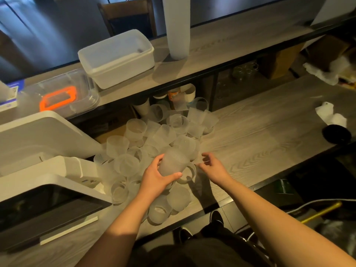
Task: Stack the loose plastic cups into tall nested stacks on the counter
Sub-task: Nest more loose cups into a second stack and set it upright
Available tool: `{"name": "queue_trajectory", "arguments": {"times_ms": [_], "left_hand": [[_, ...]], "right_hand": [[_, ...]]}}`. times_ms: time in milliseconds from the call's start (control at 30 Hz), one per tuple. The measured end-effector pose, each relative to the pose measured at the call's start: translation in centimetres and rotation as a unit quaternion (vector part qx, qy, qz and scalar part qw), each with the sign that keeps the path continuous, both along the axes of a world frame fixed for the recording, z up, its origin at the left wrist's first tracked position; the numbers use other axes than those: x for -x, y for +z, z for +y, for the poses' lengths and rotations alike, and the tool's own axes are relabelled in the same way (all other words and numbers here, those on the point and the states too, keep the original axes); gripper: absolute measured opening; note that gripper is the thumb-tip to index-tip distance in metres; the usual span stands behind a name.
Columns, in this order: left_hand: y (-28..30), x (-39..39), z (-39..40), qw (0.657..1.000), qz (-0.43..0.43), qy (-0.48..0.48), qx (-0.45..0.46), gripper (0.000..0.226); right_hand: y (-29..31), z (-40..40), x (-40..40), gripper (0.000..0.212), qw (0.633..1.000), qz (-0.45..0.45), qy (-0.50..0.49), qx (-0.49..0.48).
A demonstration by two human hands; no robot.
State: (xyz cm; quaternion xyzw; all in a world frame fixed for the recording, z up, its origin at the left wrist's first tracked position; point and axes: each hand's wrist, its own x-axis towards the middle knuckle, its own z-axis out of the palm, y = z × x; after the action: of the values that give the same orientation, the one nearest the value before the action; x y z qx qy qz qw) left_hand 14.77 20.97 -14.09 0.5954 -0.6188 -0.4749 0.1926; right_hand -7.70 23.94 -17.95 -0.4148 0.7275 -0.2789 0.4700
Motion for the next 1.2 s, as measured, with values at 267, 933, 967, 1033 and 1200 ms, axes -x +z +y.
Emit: {"name": "queue_trajectory", "arguments": {"times_ms": [267, 933, 967, 1033, 1200], "left_hand": [[0.2, -1.5, 1.2, 0.996, 0.057, 0.066, 0.013, 0.081], [0.7, -2.7, 2.1, 0.993, 0.071, 0.096, -0.005, 0.076], [0.7, -2.5, 2.1, 0.993, 0.068, 0.094, -0.005, 0.079], [0.6, -2.2, 2.1, 0.994, 0.069, 0.09, -0.005, 0.083], [1.0, -1.2, 1.8, 0.995, 0.062, 0.076, -0.002, 0.083]], "right_hand": [[-3.4, 0.4, -1.3, 0.093, 0.986, 0.061, 0.158, -0.007], [-5.8, -0.4, -1.5, 0.075, 0.989, 0.07, 0.124, 0.033], [-5.5, -0.3, -1.3, 0.075, 0.992, 0.049, 0.11, 0.034], [-4.7, -0.2, -0.7, 0.072, 0.995, -0.003, 0.094, 0.026], [-1.6, -0.8, 0.8, 0.052, 0.991, -0.127, 0.018, 0.042]]}}
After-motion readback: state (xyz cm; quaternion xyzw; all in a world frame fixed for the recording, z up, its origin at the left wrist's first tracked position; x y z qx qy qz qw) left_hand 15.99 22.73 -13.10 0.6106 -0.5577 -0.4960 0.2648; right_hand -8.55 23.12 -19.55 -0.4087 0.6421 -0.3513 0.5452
